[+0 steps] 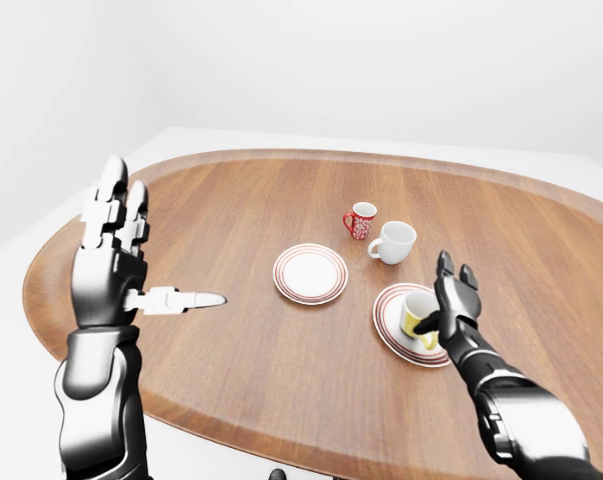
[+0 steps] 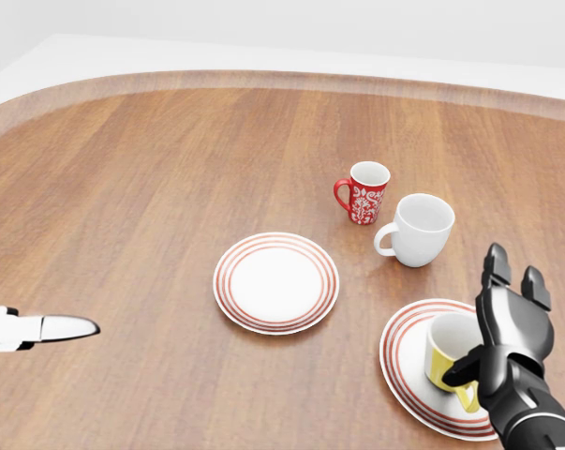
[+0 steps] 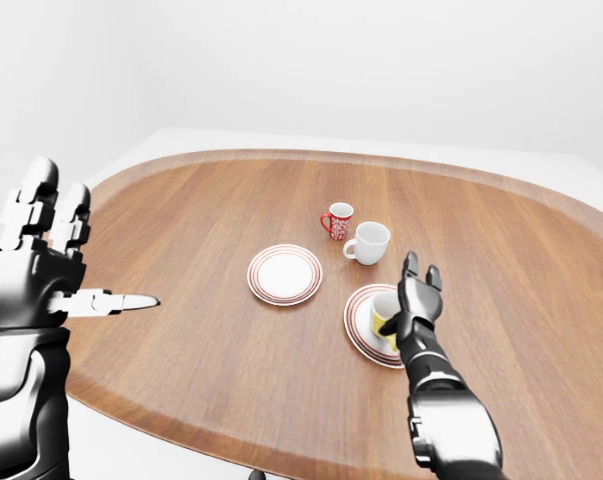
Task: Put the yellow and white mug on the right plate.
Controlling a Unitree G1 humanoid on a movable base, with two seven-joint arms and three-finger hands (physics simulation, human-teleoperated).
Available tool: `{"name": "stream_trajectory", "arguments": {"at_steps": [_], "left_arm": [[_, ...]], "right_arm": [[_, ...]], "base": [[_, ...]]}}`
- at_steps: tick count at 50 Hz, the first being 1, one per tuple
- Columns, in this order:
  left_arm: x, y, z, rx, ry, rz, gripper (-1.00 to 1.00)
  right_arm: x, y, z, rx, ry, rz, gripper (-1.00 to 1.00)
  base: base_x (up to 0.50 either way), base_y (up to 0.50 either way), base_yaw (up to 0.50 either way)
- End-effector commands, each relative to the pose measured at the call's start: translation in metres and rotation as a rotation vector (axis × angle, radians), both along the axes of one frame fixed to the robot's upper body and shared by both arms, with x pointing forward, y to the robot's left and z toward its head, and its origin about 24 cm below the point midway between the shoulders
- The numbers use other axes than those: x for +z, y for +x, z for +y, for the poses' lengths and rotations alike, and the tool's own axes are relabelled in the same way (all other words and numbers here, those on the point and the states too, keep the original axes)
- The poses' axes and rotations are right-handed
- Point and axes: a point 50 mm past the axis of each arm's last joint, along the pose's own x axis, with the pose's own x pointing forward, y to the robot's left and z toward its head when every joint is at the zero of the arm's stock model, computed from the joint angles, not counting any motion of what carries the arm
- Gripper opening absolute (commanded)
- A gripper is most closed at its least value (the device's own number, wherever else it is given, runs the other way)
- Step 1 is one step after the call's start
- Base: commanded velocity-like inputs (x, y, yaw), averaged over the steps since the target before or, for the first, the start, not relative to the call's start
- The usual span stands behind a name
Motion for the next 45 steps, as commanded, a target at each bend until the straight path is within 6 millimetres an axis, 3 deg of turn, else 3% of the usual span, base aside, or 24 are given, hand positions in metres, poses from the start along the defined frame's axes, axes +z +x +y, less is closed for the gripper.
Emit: {"name": "stream_trajectory", "arguments": {"at_steps": [1,10,31,40,45], "left_arm": [[-0.002,0.001,0.000,0.001,-0.003,0.008,0.97],[-0.001,0.001,0.000,0.000,-0.002,0.005,0.97],[0.001,-0.001,-0.001,-0.005,0.001,-0.007,0.97],[0.002,-0.002,-0.002,-0.009,0.002,-0.011,0.97],[0.000,0.000,-0.001,-0.007,-0.001,0.000,0.97]], "right_arm": [[0.003,0.003,0.003,-0.013,0.035,-0.027,1.00],[0.007,0.009,0.008,-0.014,0.115,-0.040,1.00],[0.037,0.028,0.028,0.104,0.282,-0.158,1.00],[0.057,0.028,0.040,0.197,0.343,-0.241,1.00],[0.089,0.022,0.057,0.328,0.388,-0.355,1.00]], "base": [[0.00,0.00,0.00],[0.00,0.00,0.00],[0.00,0.00,0.00],[0.00,0.00,0.00],[0.00,0.00,0.00]]}}
